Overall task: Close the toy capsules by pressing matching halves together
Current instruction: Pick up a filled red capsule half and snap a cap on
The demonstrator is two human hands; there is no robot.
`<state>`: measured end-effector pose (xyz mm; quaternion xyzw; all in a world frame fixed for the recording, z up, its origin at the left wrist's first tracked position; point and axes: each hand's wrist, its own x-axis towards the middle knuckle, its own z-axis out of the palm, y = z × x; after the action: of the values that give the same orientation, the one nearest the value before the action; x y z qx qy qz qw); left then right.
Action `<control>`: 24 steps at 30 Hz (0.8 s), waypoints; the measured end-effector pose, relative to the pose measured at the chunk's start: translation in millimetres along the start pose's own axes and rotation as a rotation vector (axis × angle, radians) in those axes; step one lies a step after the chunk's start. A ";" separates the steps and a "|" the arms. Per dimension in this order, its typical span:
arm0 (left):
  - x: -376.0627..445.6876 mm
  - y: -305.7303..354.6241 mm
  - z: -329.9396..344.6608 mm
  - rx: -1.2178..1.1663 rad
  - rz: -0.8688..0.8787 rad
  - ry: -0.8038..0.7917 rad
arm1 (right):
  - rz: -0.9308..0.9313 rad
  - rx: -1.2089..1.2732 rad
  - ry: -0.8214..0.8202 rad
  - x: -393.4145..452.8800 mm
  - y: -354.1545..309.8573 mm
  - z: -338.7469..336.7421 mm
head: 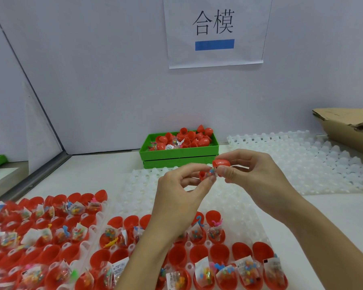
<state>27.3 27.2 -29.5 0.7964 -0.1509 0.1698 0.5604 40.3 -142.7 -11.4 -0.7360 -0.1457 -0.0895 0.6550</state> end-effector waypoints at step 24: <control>-0.9 0.3 4.5 -0.036 0.051 0.081 | 0.048 0.136 0.010 -1.2 -1.7 4.4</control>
<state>26.8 22.9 -31.0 0.7745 -0.1514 0.2135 0.5760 38.4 -138.3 -10.8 -0.6925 -0.1302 -0.0674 0.7064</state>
